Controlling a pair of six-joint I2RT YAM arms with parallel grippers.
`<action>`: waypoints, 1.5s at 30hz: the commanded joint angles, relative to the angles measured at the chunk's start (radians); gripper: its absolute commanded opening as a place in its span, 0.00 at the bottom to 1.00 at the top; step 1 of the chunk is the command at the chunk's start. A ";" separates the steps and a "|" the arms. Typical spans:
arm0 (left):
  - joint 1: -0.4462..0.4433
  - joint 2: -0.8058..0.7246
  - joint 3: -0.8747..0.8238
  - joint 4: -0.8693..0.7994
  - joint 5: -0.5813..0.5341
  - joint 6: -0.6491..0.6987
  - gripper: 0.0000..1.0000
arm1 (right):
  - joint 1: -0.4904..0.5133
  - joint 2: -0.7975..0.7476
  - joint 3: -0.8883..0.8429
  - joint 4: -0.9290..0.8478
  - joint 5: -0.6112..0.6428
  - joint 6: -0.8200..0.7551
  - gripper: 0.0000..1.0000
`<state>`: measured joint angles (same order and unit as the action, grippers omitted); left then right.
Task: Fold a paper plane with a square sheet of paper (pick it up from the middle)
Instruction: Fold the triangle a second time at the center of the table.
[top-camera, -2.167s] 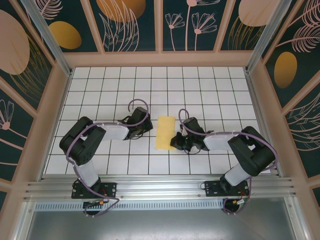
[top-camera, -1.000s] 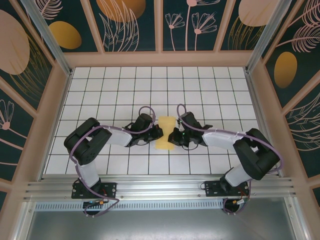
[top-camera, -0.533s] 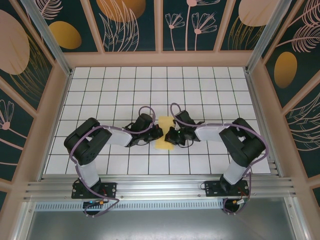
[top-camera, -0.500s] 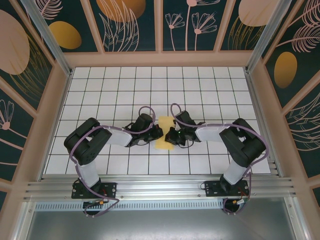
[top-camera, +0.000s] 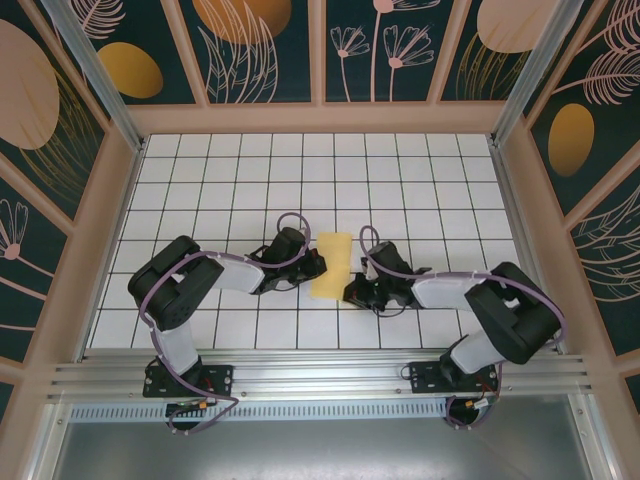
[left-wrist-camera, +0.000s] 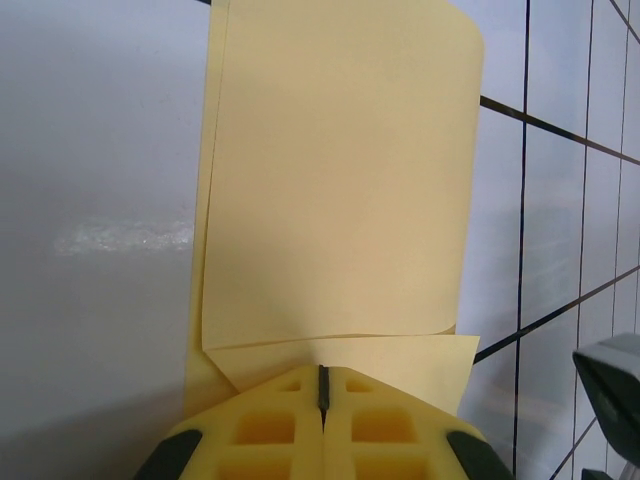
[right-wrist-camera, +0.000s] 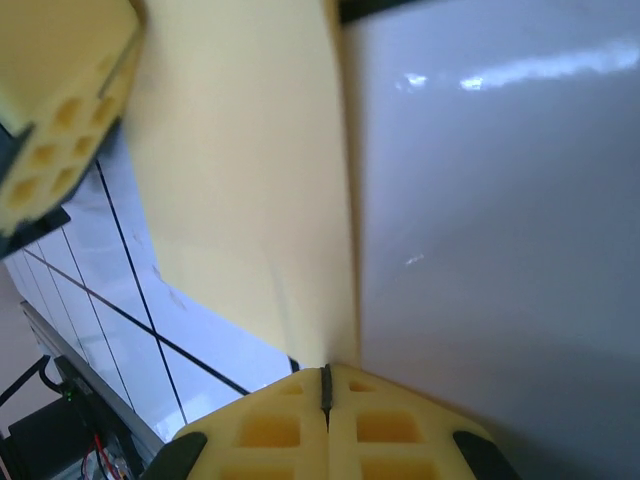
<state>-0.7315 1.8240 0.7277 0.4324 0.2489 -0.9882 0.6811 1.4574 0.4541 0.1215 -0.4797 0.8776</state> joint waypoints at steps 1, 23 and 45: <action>0.006 0.036 -0.022 -0.106 -0.071 0.009 0.03 | -0.013 -0.046 -0.057 -0.129 0.005 0.027 0.04; 0.006 -0.024 0.063 -0.153 -0.027 0.053 0.10 | -0.127 0.059 0.161 -0.003 0.061 -0.057 0.35; 0.007 -0.030 0.073 -0.163 -0.016 0.052 0.12 | -0.128 0.141 0.152 0.105 -0.022 -0.017 0.31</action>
<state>-0.7315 1.8164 0.7841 0.3096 0.2459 -0.9539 0.5568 1.5894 0.5957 0.2077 -0.4847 0.8524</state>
